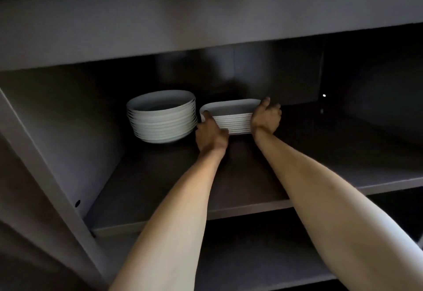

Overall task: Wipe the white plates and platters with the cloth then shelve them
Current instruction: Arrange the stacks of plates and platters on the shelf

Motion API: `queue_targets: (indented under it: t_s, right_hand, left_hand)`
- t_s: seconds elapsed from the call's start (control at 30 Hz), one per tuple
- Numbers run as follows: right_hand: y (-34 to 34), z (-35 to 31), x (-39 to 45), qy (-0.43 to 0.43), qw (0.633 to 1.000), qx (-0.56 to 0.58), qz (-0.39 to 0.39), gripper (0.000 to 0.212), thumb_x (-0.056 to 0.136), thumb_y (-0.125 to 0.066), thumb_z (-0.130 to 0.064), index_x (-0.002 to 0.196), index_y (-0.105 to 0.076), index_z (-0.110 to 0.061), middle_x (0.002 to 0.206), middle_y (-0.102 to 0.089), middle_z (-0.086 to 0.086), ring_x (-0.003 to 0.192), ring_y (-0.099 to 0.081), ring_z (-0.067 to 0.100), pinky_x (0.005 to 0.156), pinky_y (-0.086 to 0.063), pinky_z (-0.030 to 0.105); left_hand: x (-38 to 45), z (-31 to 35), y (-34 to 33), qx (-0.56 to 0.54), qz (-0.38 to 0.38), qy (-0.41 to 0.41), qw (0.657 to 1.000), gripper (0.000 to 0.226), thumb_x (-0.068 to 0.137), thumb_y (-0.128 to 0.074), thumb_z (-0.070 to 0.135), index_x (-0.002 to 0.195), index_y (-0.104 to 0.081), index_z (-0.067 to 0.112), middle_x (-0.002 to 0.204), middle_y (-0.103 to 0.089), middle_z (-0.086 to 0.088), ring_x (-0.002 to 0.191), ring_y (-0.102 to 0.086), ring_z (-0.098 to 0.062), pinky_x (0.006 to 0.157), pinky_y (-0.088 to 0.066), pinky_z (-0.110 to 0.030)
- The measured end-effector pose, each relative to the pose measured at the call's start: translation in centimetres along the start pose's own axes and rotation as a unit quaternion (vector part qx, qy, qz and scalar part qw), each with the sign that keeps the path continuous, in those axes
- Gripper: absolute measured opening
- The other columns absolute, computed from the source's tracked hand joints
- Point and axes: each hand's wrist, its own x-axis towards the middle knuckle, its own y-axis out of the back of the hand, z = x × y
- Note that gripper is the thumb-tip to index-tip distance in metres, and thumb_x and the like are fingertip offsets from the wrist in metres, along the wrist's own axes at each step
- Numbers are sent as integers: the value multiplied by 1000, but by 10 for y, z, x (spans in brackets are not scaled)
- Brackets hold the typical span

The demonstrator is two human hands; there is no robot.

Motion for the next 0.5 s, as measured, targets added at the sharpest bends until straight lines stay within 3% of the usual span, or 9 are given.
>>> queue_targets:
  t_s: [0.13,0.5]
  right_hand:
    - [-13,4,15,8,998,-27,-47,55,108,-32,-42,148,-43,-5,146,-50,24,134,-48,40,107,-38,39]
    - [-30,15,56,-2,979,-44,-199,67,106,-32,-52,161,-18,-17,165,-25,15,150,-26,35,122,-21,39]
  left_hand:
    - [15,-2,-9,-8,-3,1,1000,81,93,-72,29,156,-26,10,137,-57,-25,126,-56,-41,100,-47,-43]
    - [45,0,-32,1,44,19,999,79,90,-71,23,154,-26,9,131,-60,-23,121,-59,-42,95,-50,-45]
